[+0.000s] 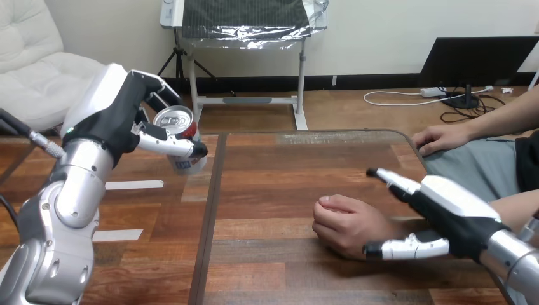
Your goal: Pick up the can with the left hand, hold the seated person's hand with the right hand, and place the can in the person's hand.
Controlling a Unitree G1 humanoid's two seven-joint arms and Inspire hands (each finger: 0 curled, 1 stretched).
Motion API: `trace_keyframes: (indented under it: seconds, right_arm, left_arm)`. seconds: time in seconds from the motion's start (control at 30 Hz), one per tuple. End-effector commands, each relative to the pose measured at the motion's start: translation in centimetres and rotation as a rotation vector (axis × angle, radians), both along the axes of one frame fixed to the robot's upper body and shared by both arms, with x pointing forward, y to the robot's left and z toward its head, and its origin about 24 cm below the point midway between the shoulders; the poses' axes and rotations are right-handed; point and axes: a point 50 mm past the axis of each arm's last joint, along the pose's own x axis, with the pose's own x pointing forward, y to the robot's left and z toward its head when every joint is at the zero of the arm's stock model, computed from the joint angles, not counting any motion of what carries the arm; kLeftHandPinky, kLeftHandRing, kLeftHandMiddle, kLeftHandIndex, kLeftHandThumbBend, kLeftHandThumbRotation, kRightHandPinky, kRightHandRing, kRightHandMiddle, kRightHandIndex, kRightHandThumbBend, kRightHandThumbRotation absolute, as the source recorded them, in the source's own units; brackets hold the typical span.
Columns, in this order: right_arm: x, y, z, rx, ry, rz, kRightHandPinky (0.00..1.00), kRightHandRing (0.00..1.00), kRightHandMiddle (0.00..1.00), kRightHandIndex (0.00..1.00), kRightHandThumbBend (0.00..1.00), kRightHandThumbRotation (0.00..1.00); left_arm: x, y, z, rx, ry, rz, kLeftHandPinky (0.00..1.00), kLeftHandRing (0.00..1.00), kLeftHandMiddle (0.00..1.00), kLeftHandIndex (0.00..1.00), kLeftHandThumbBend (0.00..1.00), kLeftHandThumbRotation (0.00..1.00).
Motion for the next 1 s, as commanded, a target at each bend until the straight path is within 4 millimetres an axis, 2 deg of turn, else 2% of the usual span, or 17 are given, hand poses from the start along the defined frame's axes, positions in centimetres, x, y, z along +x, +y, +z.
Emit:
trace_keyframes:
  seconds: [0.0,0.43,0.97]
  right_arm:
    - [1.9,0.0,2.0,-0.054,-0.072,0.027,1.0,1.0,1.0,1.0,1.0,0.73]
    - [2.3,-0.6,1.2,-0.182,0.009,0.055,1.0,1.0,1.0,0.99,1.0,0.68]
    - [2.1,-1.5,0.3,-0.297,0.049,0.086,1.0,0.97,0.97,0.97,1.0,0.57]
  left_arm:
    - [-0.2,-0.2,3.0,-0.003,-0.128,-0.019,0.12,0.19,0.3,0.45,0.68,0.0]
    - [-0.5,-0.4,3.5,-0.027,-0.144,-0.03,0.14,0.21,0.33,0.45,0.68,0.0]
    - [-0.6,-0.1,3.7,-0.047,-0.156,-0.034,0.16,0.24,0.34,0.45,0.68,0.0]
